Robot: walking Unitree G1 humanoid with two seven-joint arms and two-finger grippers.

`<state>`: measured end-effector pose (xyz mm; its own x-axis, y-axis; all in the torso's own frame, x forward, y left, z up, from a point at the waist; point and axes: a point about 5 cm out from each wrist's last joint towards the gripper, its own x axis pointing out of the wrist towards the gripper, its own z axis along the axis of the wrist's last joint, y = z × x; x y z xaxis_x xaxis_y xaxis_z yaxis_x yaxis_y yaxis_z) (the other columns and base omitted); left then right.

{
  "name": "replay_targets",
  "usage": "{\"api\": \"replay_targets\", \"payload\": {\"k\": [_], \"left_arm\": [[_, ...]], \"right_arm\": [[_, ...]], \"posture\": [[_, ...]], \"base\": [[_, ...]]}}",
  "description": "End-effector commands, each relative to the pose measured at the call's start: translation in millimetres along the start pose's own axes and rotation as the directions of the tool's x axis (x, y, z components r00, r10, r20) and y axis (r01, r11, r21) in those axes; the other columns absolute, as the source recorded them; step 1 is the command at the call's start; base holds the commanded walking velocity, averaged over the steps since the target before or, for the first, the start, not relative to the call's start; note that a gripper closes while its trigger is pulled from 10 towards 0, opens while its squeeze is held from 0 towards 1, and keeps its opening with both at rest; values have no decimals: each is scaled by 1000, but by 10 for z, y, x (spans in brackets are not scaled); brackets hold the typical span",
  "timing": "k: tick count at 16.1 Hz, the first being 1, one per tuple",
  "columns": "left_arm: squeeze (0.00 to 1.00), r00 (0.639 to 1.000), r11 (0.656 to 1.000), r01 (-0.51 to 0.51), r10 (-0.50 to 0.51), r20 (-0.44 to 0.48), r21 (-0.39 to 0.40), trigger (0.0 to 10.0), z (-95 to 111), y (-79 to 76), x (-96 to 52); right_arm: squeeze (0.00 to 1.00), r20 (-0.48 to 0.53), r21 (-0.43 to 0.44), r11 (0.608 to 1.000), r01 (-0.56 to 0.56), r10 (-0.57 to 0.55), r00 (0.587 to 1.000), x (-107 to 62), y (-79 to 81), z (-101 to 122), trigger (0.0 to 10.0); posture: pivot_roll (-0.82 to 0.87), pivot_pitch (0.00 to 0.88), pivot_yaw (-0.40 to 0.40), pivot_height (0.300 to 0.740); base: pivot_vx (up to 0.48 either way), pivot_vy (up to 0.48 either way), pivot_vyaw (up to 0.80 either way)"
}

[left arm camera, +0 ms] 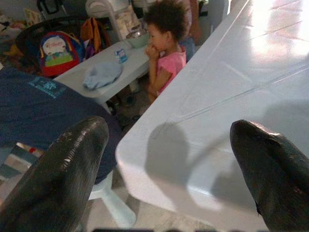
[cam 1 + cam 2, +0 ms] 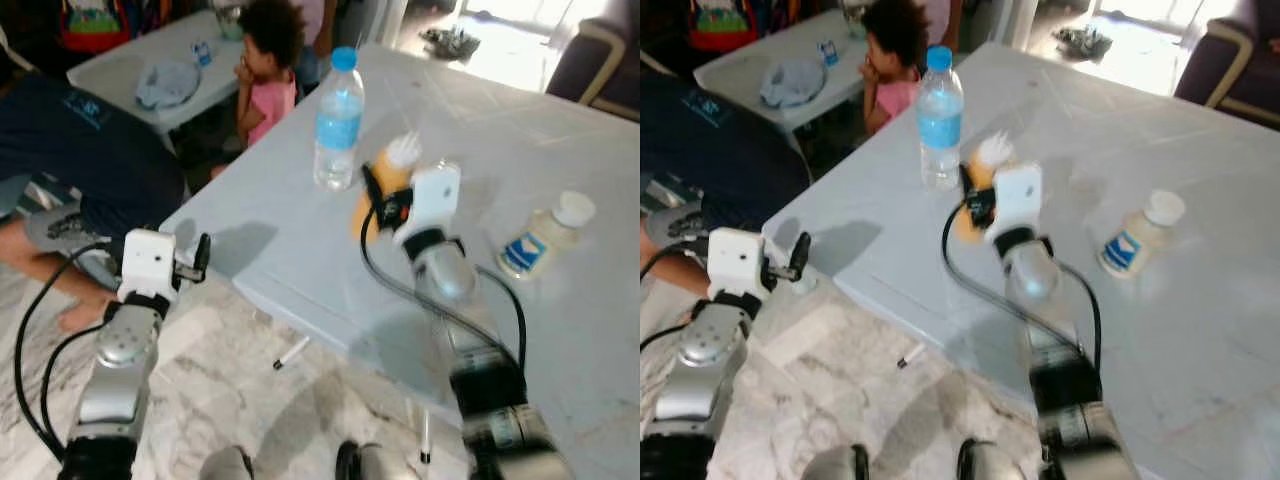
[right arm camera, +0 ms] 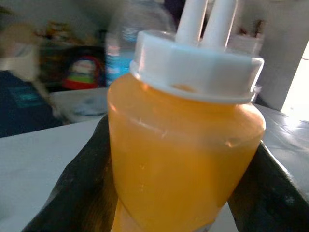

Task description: Restocking fridge

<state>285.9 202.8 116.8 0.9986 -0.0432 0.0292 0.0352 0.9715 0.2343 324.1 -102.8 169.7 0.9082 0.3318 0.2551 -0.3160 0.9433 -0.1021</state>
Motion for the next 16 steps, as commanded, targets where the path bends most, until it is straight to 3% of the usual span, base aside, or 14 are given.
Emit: {"api": "replay_targets", "payload": {"k": [1,3,5,9,16], "left_arm": [[0,1000,1000,2,-2,-24,6,10000,-52,-30,-9],[0,1000,1000,-2,2,-25,4,10000,-52,-65,-3],[0,1000,1000,-11,11,-22,0,10000,-45,-81,-6],[0,1000,1000,-28,28,-15,11,10000,-31,-10,30],[0,1000,1000,-27,27,-12,2,10000,-58,-87,41]], "right_arm": [[0,0,1,999,-51,51,999,-40,86,16,10000],[0,-23,14,999,-29,29,999,-127,93,-14,10000],[0,-69,26,996,85,-84,994,-279,37,-51,10000],[0,-108,-9,978,209,-208,972,-407,-150,-148,10000],[0,-99,-7,986,166,-166,981,-333,-144,-87,10000]], "posture": [[66,82,-17,740],[67,66,-26,740],[77,55,-37,740],[74,42,-36,740],[64,29,-48,740]], "base": [[-259,0,0],[-291,0,0],[-343,0,0],[-344,0,0],[-331,0,646]]}}
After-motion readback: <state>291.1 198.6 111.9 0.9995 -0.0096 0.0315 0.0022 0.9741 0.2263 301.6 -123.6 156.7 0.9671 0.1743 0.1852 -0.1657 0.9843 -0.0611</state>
